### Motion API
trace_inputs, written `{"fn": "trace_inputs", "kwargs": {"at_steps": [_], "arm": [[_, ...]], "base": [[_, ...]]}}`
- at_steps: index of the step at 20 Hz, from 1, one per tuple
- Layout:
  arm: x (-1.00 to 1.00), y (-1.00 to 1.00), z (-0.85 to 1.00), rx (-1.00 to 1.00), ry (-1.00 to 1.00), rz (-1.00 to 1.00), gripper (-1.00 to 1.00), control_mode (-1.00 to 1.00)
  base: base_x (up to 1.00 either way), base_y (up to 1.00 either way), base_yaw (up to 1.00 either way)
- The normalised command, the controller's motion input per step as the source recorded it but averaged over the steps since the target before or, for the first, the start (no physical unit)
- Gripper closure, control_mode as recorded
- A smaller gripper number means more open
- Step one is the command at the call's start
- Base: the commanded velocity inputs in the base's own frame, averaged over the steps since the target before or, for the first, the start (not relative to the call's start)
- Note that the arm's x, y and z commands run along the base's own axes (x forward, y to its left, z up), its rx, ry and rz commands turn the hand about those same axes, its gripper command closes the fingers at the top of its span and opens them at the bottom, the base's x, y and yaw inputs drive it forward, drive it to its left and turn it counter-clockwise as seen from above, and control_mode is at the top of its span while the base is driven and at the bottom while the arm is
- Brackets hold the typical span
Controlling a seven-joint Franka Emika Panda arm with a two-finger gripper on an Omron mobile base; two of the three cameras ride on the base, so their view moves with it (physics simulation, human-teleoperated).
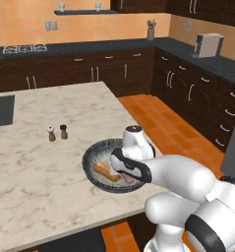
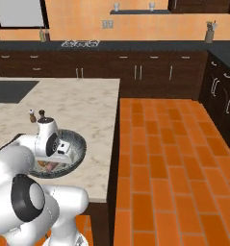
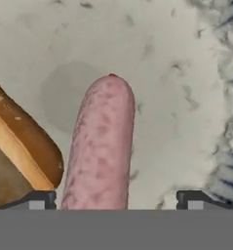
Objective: Place one bun and one sausage from the bowl on each plate.
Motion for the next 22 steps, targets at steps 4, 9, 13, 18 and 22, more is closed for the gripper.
{"fn": "trace_inputs", "kwargs": {"at_steps": [4,9,13,18,22], "arm": [[0.46,0.00,0.00,0.04,0.12,-0.15,-1.00,-1.00],[-0.15,0.15,-0.09,-0.01,0.02,0.00,-1.00,-1.00],[-0.14,0.04,-0.08,-0.01,0.00,0.01,-1.00,-1.00],[-0.34,0.01,-0.10,0.00,-0.03,0.01,-1.00,-1.00],[0.01,0.00,-0.10,0.00,-0.02,0.00,1.00,-1.00]], "base": [[0.00,0.00,0.00],[0.00,0.00,0.00],[0.00,0.00,0.00],[0.00,0.00,0.00],[0.00,0.00,0.00]]}}
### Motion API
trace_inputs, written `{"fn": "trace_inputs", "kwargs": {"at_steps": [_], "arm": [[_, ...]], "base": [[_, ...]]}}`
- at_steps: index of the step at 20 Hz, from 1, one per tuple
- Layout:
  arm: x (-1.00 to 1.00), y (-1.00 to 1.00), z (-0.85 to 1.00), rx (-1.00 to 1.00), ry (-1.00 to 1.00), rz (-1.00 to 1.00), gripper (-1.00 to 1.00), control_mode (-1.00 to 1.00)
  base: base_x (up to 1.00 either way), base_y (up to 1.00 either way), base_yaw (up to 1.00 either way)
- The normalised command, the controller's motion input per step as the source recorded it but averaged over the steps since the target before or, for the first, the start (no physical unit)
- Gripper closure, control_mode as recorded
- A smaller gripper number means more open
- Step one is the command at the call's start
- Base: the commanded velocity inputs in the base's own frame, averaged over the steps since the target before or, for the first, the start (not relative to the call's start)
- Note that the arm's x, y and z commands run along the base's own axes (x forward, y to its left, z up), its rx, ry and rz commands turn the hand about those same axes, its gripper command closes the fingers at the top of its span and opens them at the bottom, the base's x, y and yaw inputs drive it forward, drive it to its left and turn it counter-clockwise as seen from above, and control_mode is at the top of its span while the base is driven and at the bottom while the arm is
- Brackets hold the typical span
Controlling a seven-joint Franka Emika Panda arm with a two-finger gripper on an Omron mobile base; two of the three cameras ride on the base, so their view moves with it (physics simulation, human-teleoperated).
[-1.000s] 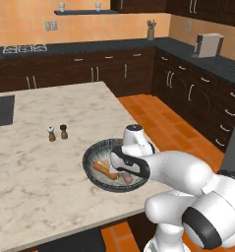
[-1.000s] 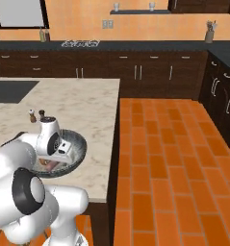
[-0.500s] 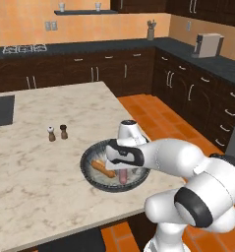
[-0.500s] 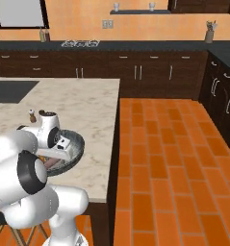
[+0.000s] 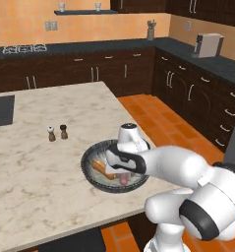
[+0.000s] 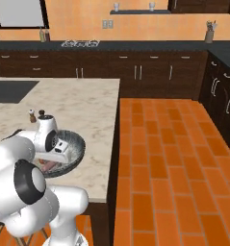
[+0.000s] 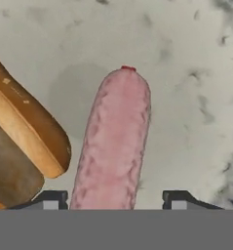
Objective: Place one bun and one sausage from the bowl on each plate.
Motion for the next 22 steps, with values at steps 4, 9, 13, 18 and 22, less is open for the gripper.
{"fn": "trace_inputs", "kwargs": {"at_steps": [4,9,13,18,22], "arm": [[0.00,0.00,-0.12,0.00,-0.01,0.00,1.00,-1.00],[-0.31,-0.04,0.51,0.02,-0.14,-0.08,1.00,-1.00],[-0.99,-0.57,0.91,0.10,-0.34,-0.14,1.00,-1.00],[-0.60,-0.31,0.17,0.01,-0.15,0.00,1.00,1.00],[0.00,0.00,0.00,0.00,0.00,0.00,1.00,1.00]], "base": [[0.00,0.00,0.00],[0.00,0.00,0.00],[0.00,0.00,0.00],[-0.40,0.00,0.03],[-0.95,0.49,0.16]]}}
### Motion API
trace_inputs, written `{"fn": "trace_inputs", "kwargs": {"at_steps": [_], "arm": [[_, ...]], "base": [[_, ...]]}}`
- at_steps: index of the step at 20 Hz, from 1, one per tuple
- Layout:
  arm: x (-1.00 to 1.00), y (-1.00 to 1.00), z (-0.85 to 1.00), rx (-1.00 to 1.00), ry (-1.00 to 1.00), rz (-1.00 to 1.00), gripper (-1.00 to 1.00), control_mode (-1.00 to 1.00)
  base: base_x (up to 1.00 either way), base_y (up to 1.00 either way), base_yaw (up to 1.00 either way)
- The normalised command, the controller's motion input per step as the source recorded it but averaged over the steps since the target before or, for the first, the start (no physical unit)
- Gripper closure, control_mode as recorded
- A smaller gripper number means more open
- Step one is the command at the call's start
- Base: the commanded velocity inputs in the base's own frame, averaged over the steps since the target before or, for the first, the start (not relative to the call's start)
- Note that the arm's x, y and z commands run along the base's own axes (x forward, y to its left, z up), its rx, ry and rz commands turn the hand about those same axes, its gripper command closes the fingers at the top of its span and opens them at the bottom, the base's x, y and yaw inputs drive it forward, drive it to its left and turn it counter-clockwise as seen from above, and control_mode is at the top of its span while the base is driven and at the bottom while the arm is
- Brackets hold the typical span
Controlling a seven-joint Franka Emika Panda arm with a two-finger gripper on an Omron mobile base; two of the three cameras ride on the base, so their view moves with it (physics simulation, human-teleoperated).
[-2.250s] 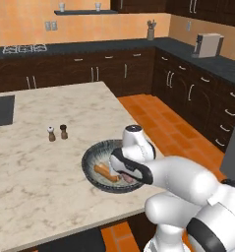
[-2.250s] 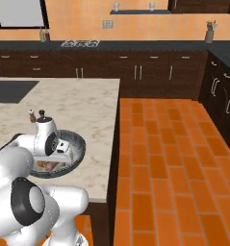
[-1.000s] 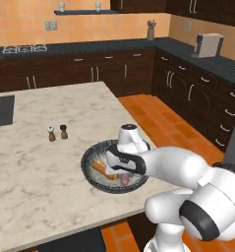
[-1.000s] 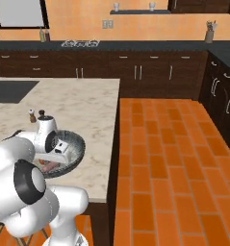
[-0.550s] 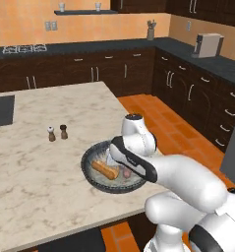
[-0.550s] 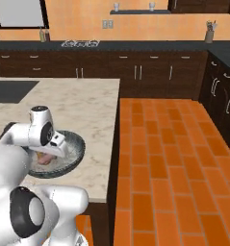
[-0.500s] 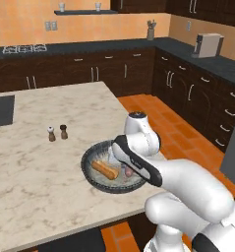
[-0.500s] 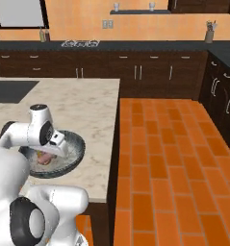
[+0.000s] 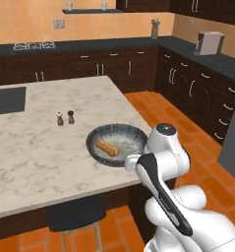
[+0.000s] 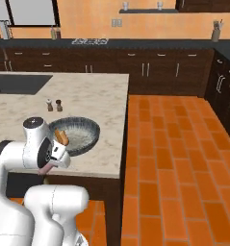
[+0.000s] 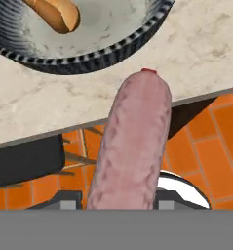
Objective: Place one bun and one sausage from the bowl on each plate.
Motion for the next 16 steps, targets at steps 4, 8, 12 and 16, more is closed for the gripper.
{"fn": "trace_inputs", "kwargs": {"at_steps": [4,8,12,16], "arm": [[0.00,0.00,0.00,0.00,0.00,0.00,1.00,1.00],[0.00,0.00,0.00,0.00,0.00,0.00,1.00,1.00],[0.00,0.00,0.00,0.00,0.00,0.00,1.00,1.00],[0.00,0.00,0.00,0.00,0.00,0.00,1.00,1.00]], "base": [[-0.57,1.00,0.12],[-0.38,1.00,0.07],[-0.11,1.00,0.01],[0.11,1.00,-0.02]]}}
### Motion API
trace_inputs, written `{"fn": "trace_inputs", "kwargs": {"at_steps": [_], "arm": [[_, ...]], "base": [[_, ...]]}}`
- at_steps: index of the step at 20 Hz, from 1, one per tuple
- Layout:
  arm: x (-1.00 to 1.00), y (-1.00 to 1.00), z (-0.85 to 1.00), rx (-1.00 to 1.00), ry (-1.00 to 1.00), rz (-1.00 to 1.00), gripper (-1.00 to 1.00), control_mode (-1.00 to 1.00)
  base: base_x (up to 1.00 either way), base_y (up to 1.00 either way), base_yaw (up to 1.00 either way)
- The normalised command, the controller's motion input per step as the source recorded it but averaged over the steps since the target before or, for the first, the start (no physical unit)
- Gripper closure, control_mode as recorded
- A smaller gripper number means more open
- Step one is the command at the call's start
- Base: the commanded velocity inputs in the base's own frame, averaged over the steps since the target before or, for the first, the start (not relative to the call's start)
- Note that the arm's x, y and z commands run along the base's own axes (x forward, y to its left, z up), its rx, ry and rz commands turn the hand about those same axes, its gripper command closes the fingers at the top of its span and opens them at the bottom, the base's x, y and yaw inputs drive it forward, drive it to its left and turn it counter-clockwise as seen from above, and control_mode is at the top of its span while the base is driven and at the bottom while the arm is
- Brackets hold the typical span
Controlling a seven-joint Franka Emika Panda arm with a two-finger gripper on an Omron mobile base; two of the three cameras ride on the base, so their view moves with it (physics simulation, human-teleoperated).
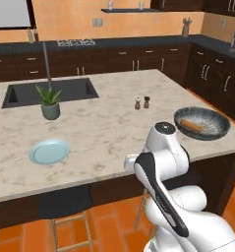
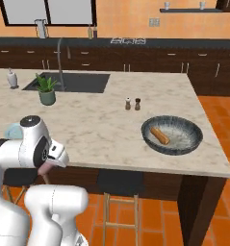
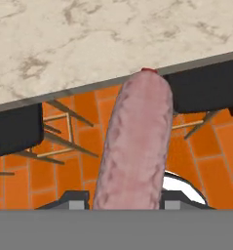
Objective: Place one bun and one sausage from the bowl on each plate.
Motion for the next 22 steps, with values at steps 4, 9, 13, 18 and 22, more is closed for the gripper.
{"fn": "trace_inputs", "kwargs": {"at_steps": [4,9,13,18,22], "arm": [[0.00,0.00,0.00,0.00,0.00,0.00,1.00,1.00],[0.33,0.36,0.06,-0.03,0.01,-0.05,1.00,-1.00],[0.98,1.00,0.18,-0.03,-0.01,-0.12,1.00,-1.00],[1.00,1.00,0.18,0.00,0.00,-0.08,1.00,-1.00],[1.00,1.00,0.10,0.00,0.03,-0.03,1.00,-1.00]], "base": [[0.65,1.00,-0.09],[0.57,0.58,-0.12],[0.00,0.00,0.00],[0.00,0.00,0.00],[0.00,0.00,0.00]]}}
